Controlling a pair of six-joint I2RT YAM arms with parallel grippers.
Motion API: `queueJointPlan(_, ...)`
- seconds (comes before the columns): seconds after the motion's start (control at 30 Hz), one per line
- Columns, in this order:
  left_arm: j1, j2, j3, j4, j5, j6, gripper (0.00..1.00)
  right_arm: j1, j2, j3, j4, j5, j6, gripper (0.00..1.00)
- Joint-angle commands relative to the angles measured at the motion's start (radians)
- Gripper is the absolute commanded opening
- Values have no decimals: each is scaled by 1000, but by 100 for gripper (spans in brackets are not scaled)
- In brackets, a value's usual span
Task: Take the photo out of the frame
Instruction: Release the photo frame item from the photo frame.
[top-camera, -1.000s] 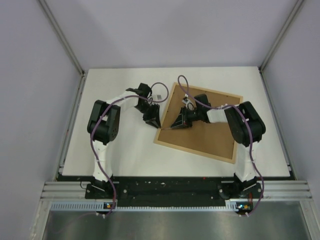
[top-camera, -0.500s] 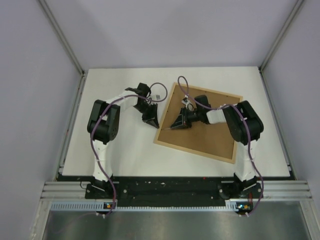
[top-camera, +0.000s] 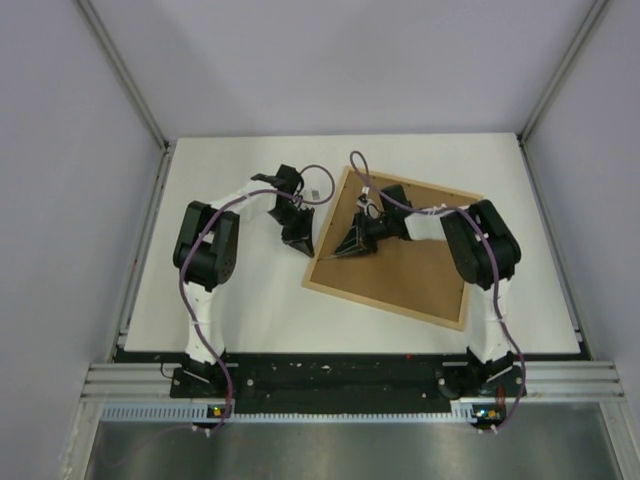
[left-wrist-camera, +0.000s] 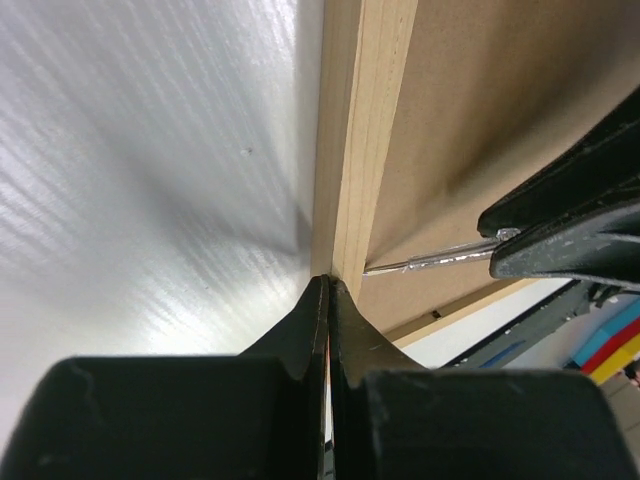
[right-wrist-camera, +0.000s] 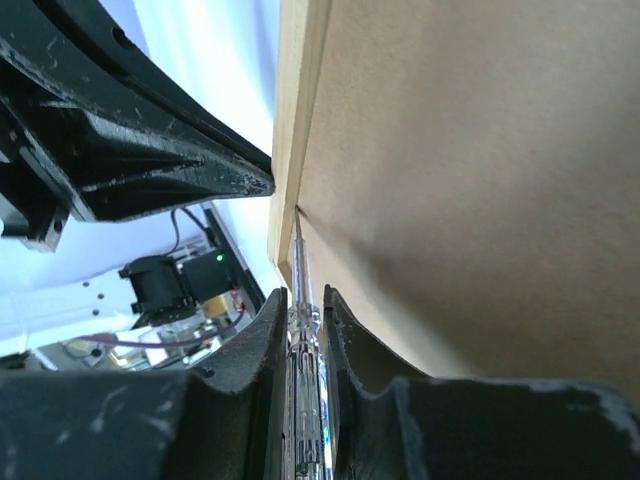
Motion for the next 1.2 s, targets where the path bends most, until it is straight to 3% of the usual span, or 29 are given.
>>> queueJointPlan(0.0, -73, 10, -3, 67, -55, -11, 0, 109, -38, 174, -269, 329, -111, 0)
queueJointPlan(0.2, -90, -5, -4, 69, -69, -13, 0, 165, -29, 419, -501, 532, -156, 0)
queueJointPlan(0.43, -104, -9, 2, 66, -86, -22, 0, 204, -11, 602, -594, 563, -153, 0)
queueJointPlan(0.6, -98, -27, 11, 55, -132, -13, 1, 156, -70, 547, -617, 546, -252, 0)
queueJointPlan(0.73, -89, -50, 34, 40, -158, 2, 13, 72, -121, 507, -662, 461, -411, 0)
queueJointPlan(0.87, -90, -62, 60, 24, -164, 13, 19, -23, -182, 443, -672, 343, -516, 0)
queueJointPlan(1.17, -121, -61, 103, -5, -242, 22, 30, -60, -222, 265, -641, 368, -639, 0)
